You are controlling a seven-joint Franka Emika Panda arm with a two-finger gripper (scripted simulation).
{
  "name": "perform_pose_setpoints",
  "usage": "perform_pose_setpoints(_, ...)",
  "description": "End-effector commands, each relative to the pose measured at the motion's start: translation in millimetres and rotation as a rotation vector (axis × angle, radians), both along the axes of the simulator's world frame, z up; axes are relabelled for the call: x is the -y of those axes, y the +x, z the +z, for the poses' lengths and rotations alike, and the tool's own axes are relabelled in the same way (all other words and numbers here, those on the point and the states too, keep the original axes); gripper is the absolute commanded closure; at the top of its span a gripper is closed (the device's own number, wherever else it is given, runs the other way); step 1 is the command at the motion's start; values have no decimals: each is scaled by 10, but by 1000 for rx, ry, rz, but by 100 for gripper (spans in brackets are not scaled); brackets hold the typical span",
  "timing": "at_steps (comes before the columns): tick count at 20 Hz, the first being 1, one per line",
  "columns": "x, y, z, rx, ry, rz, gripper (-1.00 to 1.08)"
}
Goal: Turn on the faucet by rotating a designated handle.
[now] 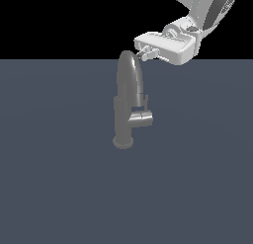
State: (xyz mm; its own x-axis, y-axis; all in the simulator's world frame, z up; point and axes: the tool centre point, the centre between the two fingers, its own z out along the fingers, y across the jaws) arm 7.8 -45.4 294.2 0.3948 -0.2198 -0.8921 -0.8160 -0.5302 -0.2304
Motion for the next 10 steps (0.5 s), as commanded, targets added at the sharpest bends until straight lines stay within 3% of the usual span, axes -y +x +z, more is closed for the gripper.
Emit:
perform_pose_setpoints(1,41,72,-187,-56,45,-47,108)
perform_pose_setpoints(10,124,217,-863,-247,195,-209,108)
